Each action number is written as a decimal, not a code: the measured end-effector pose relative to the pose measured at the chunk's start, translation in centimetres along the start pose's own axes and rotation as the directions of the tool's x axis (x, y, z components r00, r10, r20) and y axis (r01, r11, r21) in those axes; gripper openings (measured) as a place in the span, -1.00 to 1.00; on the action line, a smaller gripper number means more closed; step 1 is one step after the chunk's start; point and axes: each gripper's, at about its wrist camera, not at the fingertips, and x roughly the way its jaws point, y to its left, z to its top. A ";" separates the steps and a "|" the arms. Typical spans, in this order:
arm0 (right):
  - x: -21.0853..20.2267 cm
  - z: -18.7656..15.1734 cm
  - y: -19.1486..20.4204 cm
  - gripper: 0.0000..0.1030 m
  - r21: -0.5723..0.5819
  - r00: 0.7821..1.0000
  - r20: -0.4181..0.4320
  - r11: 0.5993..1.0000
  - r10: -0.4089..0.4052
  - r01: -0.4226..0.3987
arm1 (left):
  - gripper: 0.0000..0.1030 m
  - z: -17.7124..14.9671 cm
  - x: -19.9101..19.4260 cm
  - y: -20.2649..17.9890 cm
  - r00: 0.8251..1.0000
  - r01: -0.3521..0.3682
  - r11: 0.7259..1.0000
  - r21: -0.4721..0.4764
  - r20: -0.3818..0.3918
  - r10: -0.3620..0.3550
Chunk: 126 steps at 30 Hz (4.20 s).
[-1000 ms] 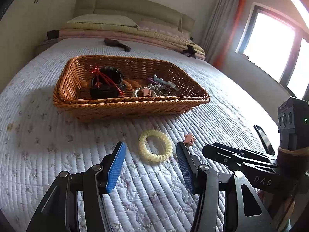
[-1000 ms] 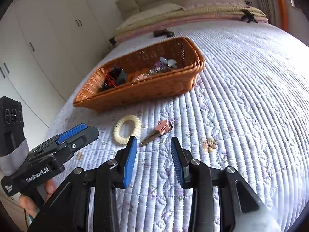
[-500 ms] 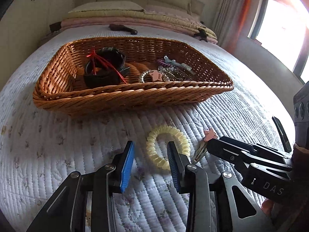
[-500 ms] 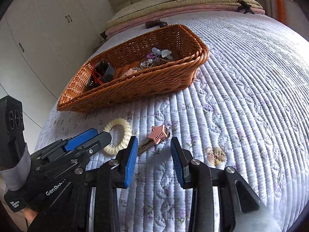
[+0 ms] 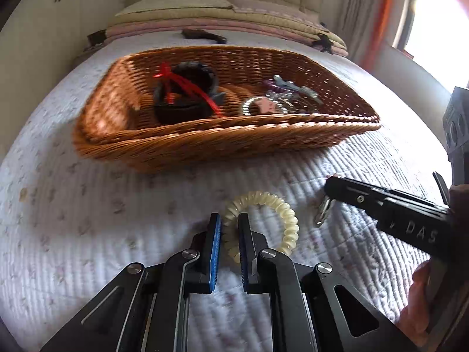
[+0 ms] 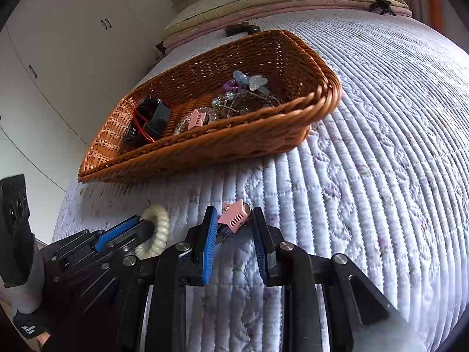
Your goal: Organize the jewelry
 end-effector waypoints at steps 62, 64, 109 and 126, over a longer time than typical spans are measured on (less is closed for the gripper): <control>4.4 14.8 1.2 -0.48 -0.188 1.000 0.009 0.982 -0.015 0.016 | -0.79 10.1 2.8 -1.0 0.988 0.007 1.000 0.016 0.156 -0.009; 4.7 14.8 1.3 -0.48 -0.202 1.000 0.012 0.979 -0.029 0.031 | -0.79 9.8 3.2 -1.3 0.989 0.004 1.000 0.025 0.149 -0.008; -13.5 -11.3 6.3 0.71 -0.202 0.768 0.620 0.915 -0.157 0.350 | 0.55 -8.7 -12.9 -1.0 0.801 -0.241 0.962 -0.126 0.535 0.270; -12.7 -10.6 5.8 0.78 -0.186 0.794 0.584 0.925 -0.167 0.331 | 0.55 -8.5 -12.5 -0.9 0.800 -0.256 0.959 -0.124 0.529 0.282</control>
